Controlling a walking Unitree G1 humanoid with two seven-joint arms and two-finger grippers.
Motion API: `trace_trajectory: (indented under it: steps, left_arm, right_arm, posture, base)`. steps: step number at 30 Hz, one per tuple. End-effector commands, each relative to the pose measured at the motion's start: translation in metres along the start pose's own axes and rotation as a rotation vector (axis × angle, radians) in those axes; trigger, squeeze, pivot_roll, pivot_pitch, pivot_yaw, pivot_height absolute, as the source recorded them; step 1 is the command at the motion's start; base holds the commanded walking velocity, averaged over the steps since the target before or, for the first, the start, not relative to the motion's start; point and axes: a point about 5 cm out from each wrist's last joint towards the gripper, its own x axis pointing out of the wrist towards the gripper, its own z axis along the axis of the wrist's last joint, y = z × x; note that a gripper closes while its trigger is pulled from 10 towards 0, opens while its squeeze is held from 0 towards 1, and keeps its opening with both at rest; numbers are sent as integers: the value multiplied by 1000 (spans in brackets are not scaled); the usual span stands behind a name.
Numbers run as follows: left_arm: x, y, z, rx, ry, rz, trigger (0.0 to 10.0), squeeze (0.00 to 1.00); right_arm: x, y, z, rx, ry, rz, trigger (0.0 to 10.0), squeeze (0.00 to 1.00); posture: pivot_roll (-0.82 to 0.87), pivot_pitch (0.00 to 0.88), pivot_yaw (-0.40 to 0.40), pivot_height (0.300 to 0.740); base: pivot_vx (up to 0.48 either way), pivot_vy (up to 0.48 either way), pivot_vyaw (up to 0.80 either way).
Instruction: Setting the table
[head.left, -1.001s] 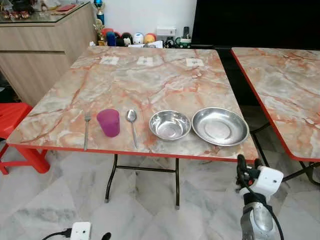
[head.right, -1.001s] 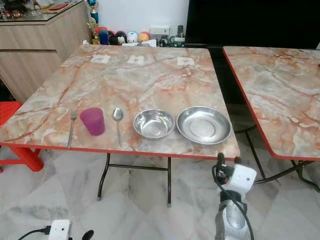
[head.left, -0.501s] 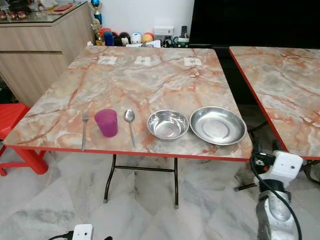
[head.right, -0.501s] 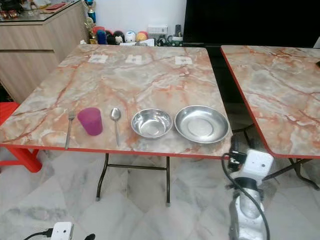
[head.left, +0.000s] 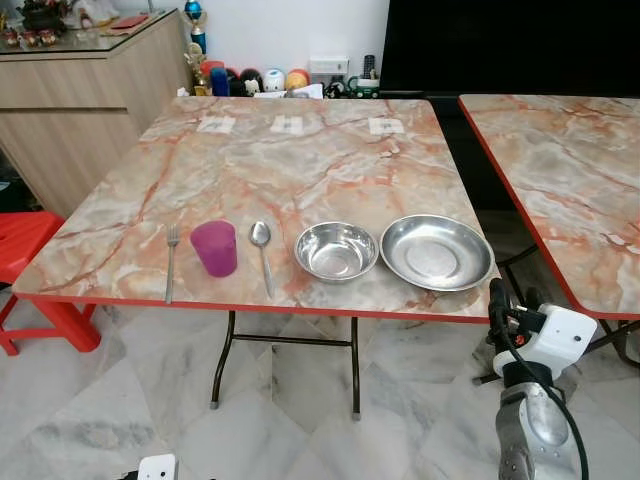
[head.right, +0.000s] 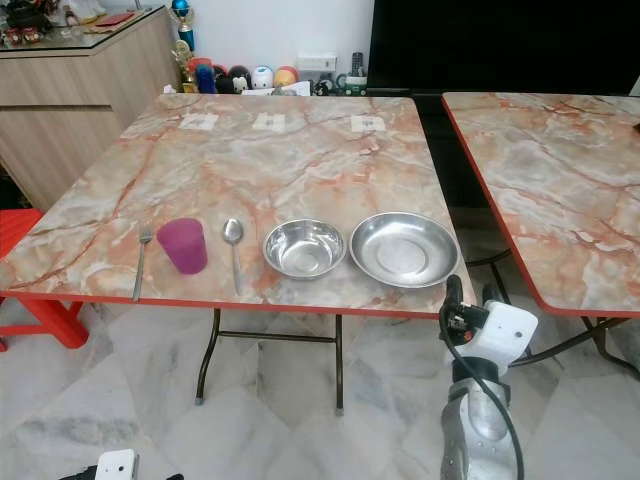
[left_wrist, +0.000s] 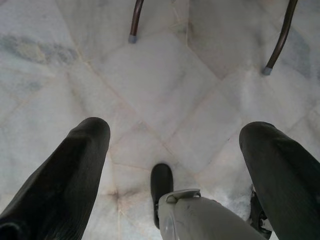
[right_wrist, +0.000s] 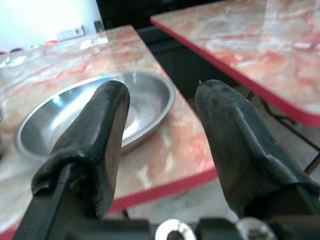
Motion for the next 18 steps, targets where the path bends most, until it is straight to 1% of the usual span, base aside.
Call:
trace_trajectory:
  steps: [1,4,6,10,18]
  left_arm:
    - [-4,6,-9,-1,42,17,10000,0]
    - [-4,5,-10,2,49,15,10000,0]
    - [-5,6,-12,-2,54,15,10000,0]
    - [-6,8,-15,-7,63,19,10000,0]
    - [-8,9,-19,-8,82,21,10000,0]
  right_arm:
    - [0,-1,3,11,-1,-22,10000,0]
    - [2,-3,5,17,-3,-42,10000,0]
    - [3,0,7,15,-8,-36,10000,0]
    - [4,2,9,12,-12,-33,10000,0]
    - [8,6,11,6,-18,-31,10000,0]
  posture:
    - [-42,33,25,740]
    - [-40,45,23,740]
    - [-35,53,20,740]
    - [-31,59,12,740]
    - [-28,66,8,740]
  base:
    - [0,0,0]
    - [0,0,0]
    - [0,0,0]
    - [265,0,0]
    - [343,0,0]
